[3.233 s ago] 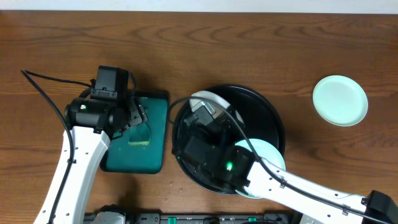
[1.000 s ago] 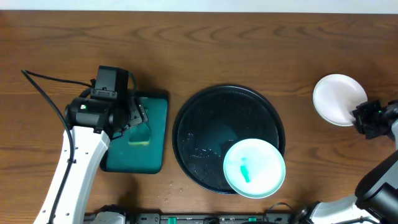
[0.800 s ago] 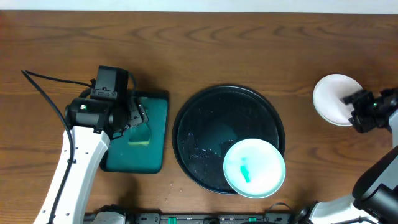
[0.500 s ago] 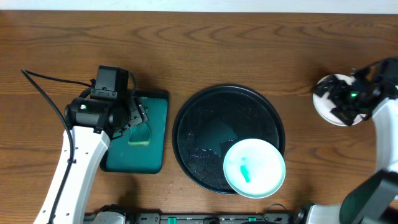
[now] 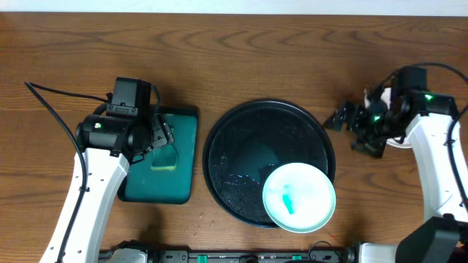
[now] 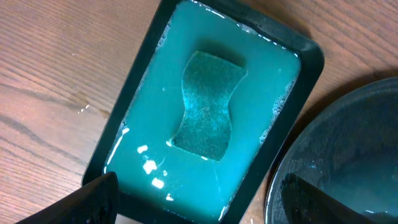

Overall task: Clean dirty plates on tray and stack at the side
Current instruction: 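Open the right gripper and withdraw it from the stacked plates, then move the right gripper to the last white plate and drag it to tray center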

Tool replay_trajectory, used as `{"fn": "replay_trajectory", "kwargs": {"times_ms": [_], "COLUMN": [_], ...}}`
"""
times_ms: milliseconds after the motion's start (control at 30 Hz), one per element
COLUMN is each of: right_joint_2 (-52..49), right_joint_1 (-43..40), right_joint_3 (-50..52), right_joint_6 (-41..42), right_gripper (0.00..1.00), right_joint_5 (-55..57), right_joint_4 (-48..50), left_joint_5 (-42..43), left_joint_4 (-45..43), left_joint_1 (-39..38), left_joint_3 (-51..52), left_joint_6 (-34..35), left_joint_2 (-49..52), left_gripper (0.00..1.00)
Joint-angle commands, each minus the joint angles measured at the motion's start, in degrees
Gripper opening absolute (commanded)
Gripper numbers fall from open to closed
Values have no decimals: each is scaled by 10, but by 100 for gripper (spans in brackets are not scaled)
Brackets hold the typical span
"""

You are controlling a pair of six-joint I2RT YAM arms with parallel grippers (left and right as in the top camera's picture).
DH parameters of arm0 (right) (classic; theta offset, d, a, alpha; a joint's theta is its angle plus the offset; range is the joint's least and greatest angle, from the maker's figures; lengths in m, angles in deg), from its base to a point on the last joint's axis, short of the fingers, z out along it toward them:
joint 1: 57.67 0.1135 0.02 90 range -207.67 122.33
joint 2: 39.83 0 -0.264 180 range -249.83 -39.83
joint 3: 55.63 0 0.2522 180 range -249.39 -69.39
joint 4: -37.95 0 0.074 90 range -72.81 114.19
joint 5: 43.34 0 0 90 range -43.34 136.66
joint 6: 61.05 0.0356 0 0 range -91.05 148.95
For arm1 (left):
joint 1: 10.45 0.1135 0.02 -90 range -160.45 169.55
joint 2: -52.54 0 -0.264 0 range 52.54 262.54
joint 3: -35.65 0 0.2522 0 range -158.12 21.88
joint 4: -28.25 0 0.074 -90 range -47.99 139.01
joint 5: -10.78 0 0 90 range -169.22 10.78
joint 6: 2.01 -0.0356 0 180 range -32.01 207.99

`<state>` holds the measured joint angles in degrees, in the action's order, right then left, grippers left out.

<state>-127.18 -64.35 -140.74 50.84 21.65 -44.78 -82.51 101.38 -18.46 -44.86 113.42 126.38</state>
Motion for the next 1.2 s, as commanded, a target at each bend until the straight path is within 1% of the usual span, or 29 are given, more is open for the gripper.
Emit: {"fn": "replay_trajectory", "kwargs": {"times_ms": [0, 100, 200, 300, 433, 667, 833, 900, 967, 1033, 1067, 1100, 1133, 1167], "right_joint_2": [9, 18, 25, 26, 26, 36, 51, 57, 65, 69, 70, 70, 70, 70], "right_joint_1": [43, 94, 139, 172, 207, 245, 259, 261, 261, 262, 262, 262, 262, 262], "right_joint_3": [-5, -1, 6, 21, 71, 169, 219, 241, 263, 278, 286, 292, 297, 305], "right_joint_6": [84, 120, 151, 206, 261, 301, 340, 345, 352, 353, 354, 359, 364, 367], "right_gripper": [98, 99, 99, 99, 97, 88, 87, 84, 77, 64, 55, 44, 36, 35], "right_joint_5": [130, 178, 179, 190, 190, 193, 191, 186, 187, 188, 188, 188, 188, 188], "right_joint_4": [-42, -76, -91, -106, -103, -68, -47, -31, -14, 5, 17, 25, 32, 42], "left_joint_5": [-2, -1, -1, -1, -2, -2, -2, -2, -2, -2, -2, -2, -2, -2], "left_joint_4": [2, 2, 3, 4, 6, 6, 6, 6, 6, 6, 6, 6, 6, 6], "left_joint_1": [1, 1, 1, 1, 1, 1, 1, 1, 1, 1, 1, 1, 1, 1], "left_joint_3": [-10, -10, -10, -10, -10, -10, -10, -10, -10, -10, -10, -10, -10, -10], "left_joint_6": [-3, -3, -3, -3, -3, -4, -4, -4, -4, -4, -3, -3, -4, -3], "left_joint_2": [3, 3, 3, 3, 3, 3, 3, 3, 3, 3, 3, 3, 3, 3], "left_gripper": [83, 83, 83, 83, 83, 83, 84, 84, 84, 84, 84, 83, 83, 83]}}
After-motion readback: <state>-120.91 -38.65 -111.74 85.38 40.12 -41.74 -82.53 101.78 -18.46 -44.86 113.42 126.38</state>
